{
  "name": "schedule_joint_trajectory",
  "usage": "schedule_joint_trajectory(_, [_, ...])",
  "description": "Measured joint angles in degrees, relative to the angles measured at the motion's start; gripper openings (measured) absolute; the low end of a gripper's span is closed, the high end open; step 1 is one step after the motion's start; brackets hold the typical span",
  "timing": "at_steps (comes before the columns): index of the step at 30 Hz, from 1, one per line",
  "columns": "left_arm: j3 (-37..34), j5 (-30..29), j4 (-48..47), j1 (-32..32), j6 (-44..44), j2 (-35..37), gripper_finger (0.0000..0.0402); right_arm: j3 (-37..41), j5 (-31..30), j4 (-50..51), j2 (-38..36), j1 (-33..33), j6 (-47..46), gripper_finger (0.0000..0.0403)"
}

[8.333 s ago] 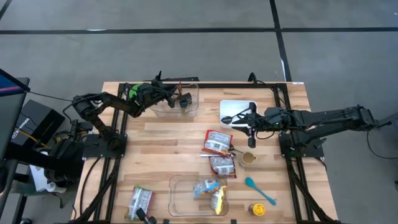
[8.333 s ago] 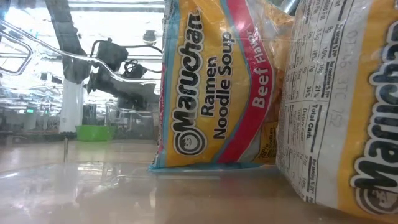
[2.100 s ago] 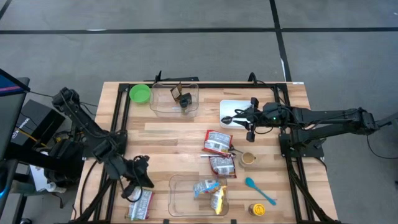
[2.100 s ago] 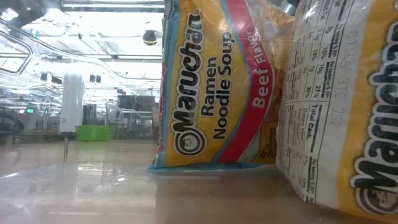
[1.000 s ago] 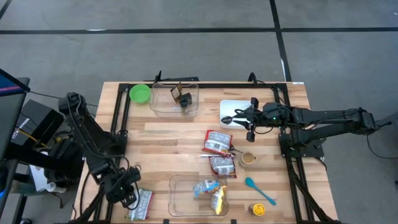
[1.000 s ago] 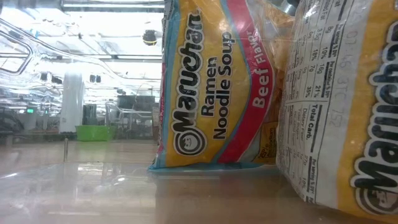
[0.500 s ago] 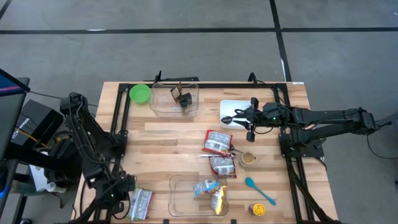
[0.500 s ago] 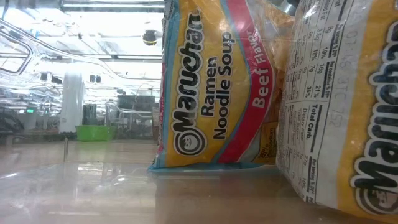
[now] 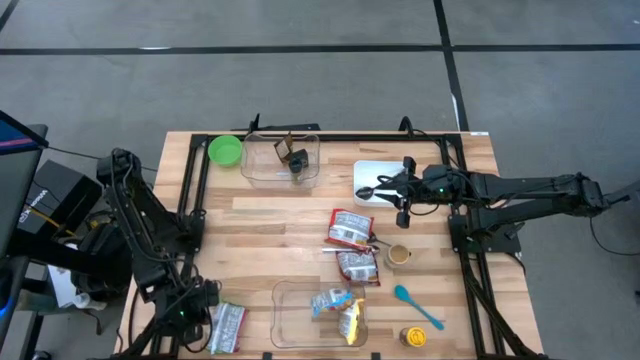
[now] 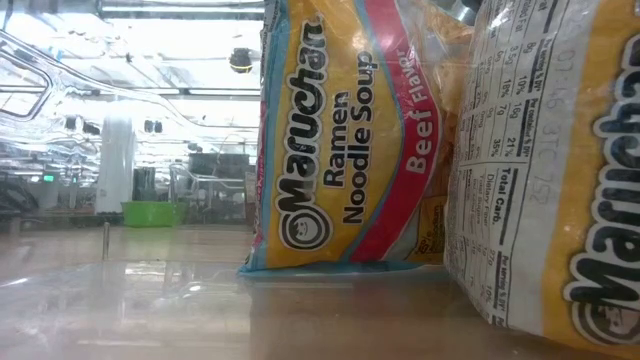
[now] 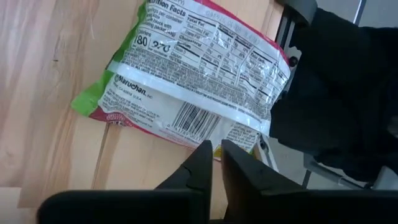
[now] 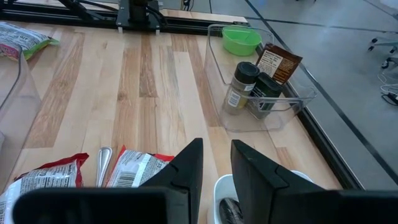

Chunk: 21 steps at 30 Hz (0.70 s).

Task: Pick & Place Food Item
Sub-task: Put the green noodle pack into the bottom transparent bin

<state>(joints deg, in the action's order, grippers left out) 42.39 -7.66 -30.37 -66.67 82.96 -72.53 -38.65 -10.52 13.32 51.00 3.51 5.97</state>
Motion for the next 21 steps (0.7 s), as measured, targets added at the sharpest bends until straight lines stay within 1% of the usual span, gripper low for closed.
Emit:
schedule_joint_trajectory(4, [0.00,-0.24,0.00,0.00,0.00,0.00,0.0068,0.00,0.00,0.00,0.00,0.02,-0.01,0.0077])
schedule_joint_trajectory(8, [0.00,-2.02,0.07,0.00,-0.30,0.00,0.0108,0.00,0.00,0.00,0.00,0.00,-0.01,0.0077])
schedule_joint_trajectory(12, [0.00,-4.85,0.67,0.00,-3.26,0.00,0.0136,0.00,0.00,0.00,0.00,0.01,-0.01,0.0077])
schedule_joint_trajectory(16, [0.00,-9.72,0.95,0.33,-4.95,0.08,0.0149,0.00,0.00,0.00,0.00,0.02,-0.01,0.0077])
schedule_joint_trajectory(18, [0.00,-9.84,1.08,1.41,-4.49,0.13,0.0149,0.00,0.00,-0.02,0.00,0.02,-0.01,0.0077])
schedule_joint_trajectory(21, [-0.02,-7.36,2.88,3.16,-3.92,0.13,0.0142,0.00,0.00,-0.02,0.00,0.01,0.01,0.0077])
